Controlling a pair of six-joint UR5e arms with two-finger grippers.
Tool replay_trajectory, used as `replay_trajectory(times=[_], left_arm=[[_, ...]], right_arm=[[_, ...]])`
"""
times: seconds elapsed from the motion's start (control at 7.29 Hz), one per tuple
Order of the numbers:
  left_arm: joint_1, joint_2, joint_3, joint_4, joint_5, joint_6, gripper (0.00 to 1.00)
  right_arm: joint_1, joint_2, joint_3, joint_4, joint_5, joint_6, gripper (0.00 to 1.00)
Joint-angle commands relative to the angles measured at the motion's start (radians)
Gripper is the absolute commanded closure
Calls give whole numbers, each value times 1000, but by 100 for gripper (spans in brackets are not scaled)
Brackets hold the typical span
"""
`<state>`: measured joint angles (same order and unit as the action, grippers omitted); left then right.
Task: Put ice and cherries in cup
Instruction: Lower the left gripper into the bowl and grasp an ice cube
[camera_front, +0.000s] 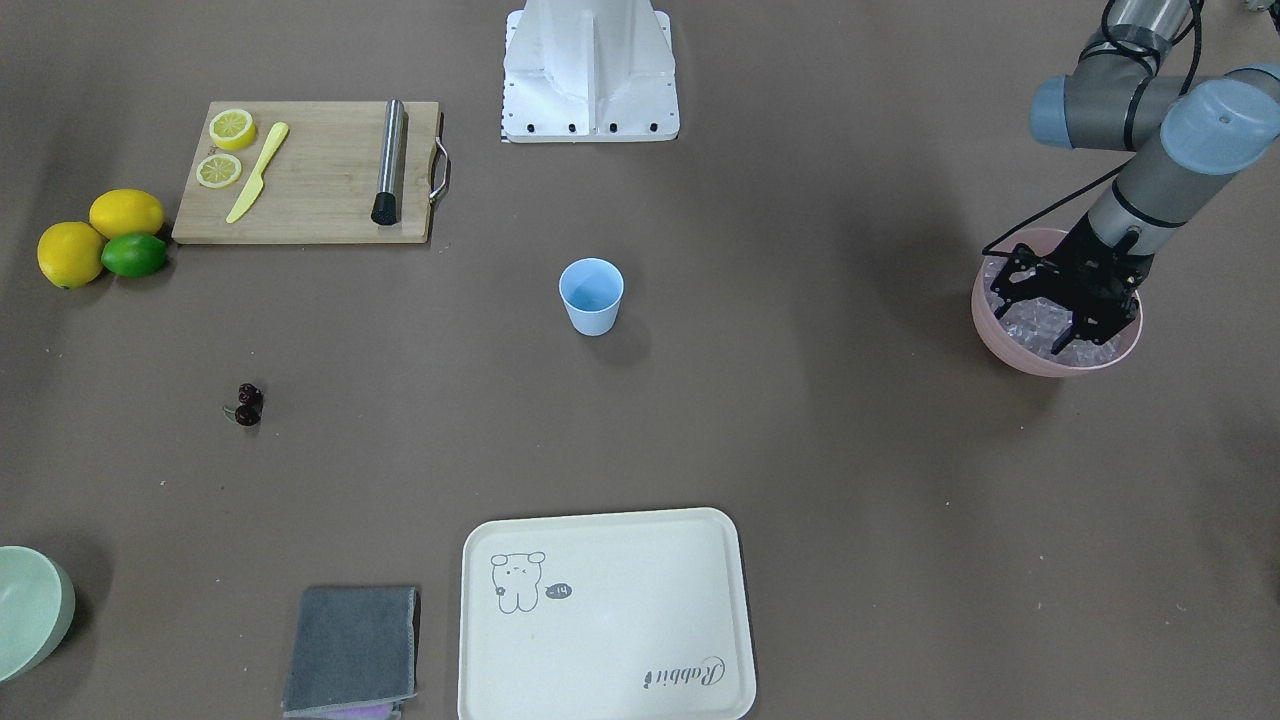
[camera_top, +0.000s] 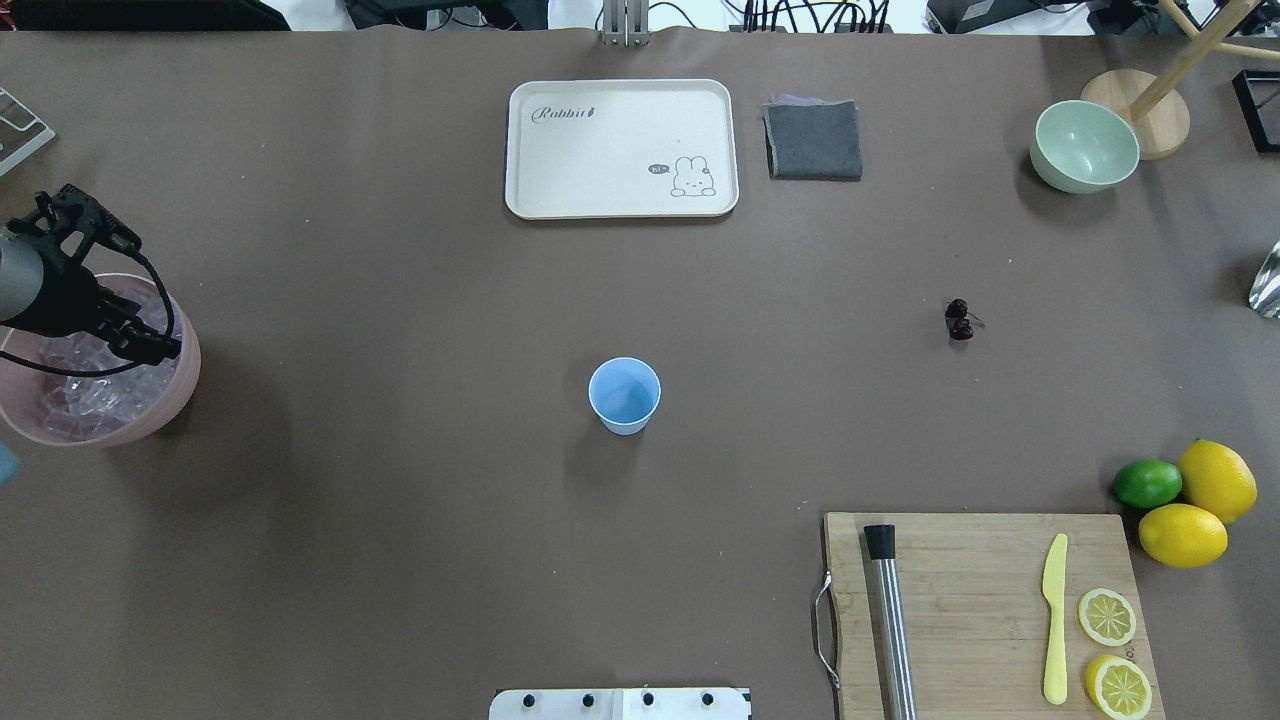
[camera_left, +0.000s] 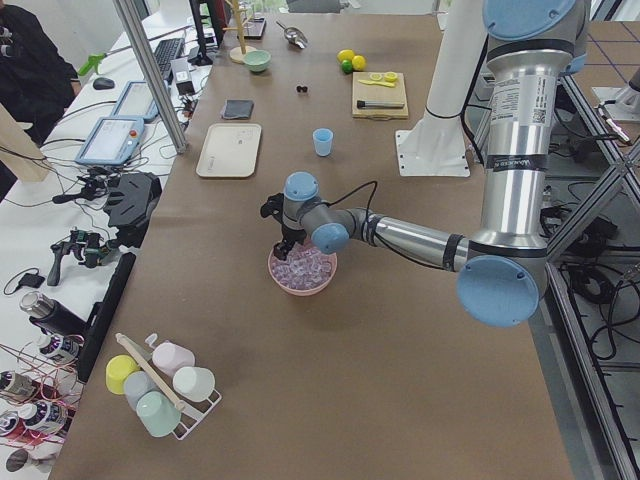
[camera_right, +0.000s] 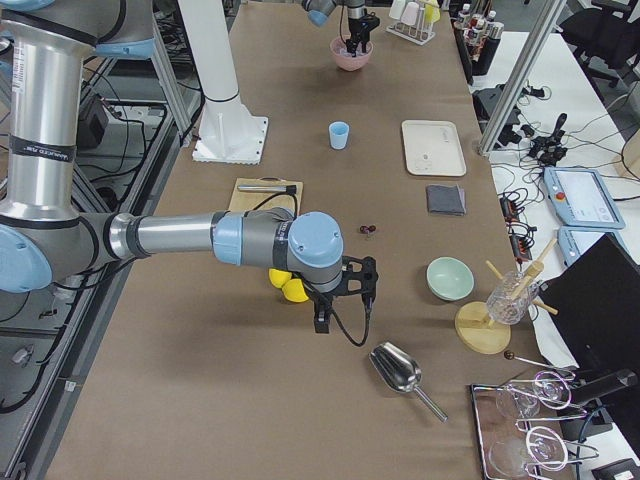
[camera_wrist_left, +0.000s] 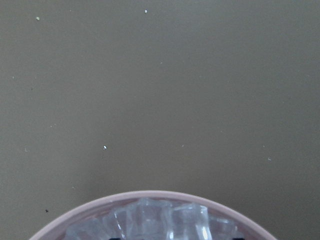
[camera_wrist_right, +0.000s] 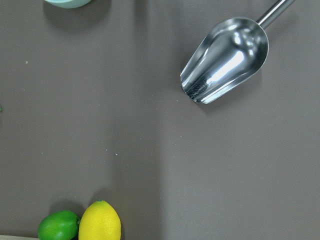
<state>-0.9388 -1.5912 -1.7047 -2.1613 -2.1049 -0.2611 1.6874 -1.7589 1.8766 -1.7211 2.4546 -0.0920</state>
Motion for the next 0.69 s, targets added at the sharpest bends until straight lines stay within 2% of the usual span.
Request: replay_trajectory(times=[0.0, 0.14, 0.55], left_arm=[[2, 2, -3, 0, -1, -4, 60], [2, 10, -7, -2, -3, -6, 78], [-12, 17, -22, 0, -6, -4, 94]], right_arm=[[0, 2, 1, 0, 0, 1, 0], [0, 2, 3, 0, 0, 5, 0], [0, 15, 6, 0, 0, 34, 0]])
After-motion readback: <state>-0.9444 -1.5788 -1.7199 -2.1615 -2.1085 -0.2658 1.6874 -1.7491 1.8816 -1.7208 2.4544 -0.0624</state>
